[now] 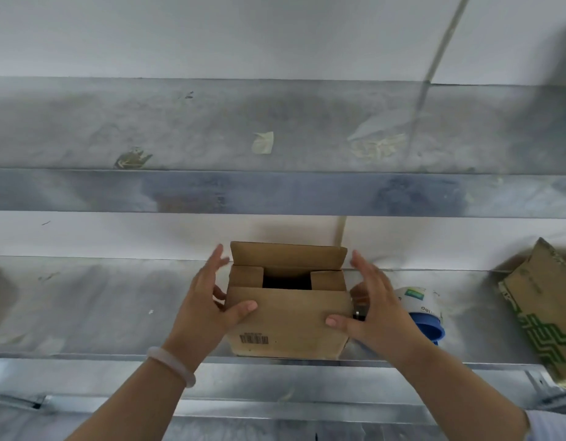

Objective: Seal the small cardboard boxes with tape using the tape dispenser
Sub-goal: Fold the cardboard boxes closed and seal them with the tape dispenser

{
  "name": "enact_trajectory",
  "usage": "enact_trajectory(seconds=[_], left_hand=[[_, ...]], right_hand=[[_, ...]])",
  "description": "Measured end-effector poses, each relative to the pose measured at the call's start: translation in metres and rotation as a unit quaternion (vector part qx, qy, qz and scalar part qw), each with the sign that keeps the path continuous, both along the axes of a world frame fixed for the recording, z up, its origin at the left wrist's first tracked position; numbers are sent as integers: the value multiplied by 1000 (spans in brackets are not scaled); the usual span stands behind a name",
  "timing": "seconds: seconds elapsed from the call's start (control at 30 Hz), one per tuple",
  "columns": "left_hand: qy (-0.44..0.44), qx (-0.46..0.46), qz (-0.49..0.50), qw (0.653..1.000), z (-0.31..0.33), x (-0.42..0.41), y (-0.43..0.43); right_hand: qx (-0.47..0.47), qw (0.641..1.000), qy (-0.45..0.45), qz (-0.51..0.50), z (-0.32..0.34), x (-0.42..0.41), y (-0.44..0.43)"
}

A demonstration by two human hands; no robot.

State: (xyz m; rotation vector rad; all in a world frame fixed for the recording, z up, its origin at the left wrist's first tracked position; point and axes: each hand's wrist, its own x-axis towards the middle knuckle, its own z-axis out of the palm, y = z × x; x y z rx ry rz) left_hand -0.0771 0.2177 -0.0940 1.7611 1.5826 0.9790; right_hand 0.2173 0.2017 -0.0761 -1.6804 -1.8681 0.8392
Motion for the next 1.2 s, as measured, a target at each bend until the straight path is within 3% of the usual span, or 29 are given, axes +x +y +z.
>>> enact_trajectory(seconds=[0.17,0.33,0.47,0.67,0.93,1.1,1.2], left_hand=[[3,-26,-84,996,2,-7,18],[12,1,-75,997,0,-8,14],[-44,-54,-82,994,-4,-6,11],[-24,-69,-44,996,-7,7,7],[68,-64,-61,994,0,12,5],[234,103,-76,964,-2,14,-4],[270,106,-92,952,-2,15,-3]], right_hand=[[-18,998,35,48,-2,4,14],[29,997,-16,75,-7,8,6],[7,991,-60,119,-11,12,3],[46,985,-117,118,-11,11,-1],[70,972,-193,114,-7,5,-4],[138,961,-201,132,-12,10,-3],[158,956,-207,136,-13,10,-3]])
